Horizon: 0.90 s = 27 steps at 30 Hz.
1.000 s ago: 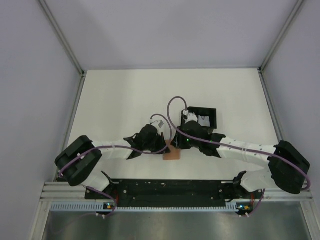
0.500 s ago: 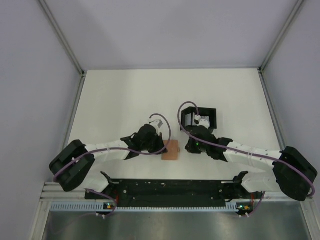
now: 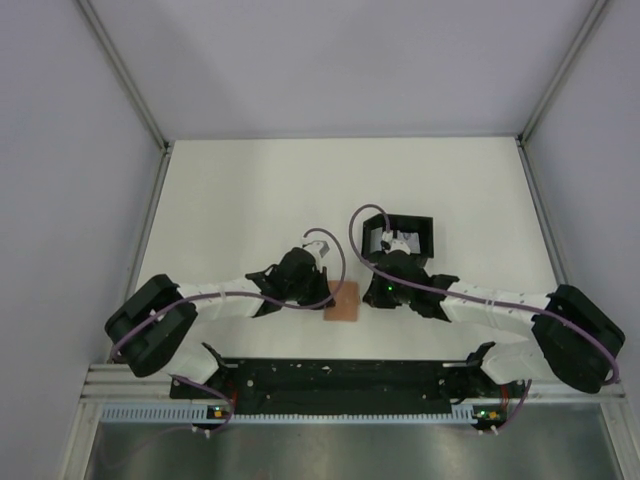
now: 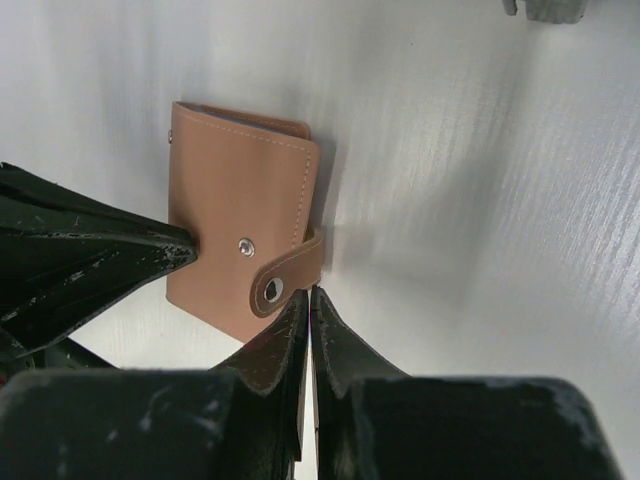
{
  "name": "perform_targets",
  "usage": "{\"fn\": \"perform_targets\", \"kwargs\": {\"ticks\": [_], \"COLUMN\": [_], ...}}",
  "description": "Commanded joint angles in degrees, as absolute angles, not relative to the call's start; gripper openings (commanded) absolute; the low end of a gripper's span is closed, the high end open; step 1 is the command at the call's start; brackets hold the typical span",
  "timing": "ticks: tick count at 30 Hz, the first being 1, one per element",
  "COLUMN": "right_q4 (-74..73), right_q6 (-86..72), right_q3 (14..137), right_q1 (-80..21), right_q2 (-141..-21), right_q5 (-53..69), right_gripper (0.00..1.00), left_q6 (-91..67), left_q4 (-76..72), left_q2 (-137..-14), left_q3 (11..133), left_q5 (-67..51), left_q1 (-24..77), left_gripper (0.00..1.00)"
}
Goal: Put the credit cards into the card holder
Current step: Close the card holder at the center of the board.
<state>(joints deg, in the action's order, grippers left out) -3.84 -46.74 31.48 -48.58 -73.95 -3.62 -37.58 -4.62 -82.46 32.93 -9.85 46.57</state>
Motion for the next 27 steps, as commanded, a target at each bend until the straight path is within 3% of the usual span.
{"fn": "perform_targets", "kwargs": {"ticks": [1, 27], "right_q4": [-0.4, -3.6], "right_q6": [-46.9, -43.1], "right_q3": [31.8, 34.9], "right_q1": [-48.3, -46.0], "right_q2": [-74.4, -73.4], "right_q5": [-1.8, -7.2], "right_gripper": [0.02, 0.01], "left_q6": [-37.7, -38.1], "left_q4": [-7.7, -7.7], "left_q2": [-84.9, -87.2], "left_q3": [32.8, 32.6], "left_q5": [-10.5, -10.0], "left_q1": [46.7, 46.8], "left_gripper": [0.02, 0.0]}}
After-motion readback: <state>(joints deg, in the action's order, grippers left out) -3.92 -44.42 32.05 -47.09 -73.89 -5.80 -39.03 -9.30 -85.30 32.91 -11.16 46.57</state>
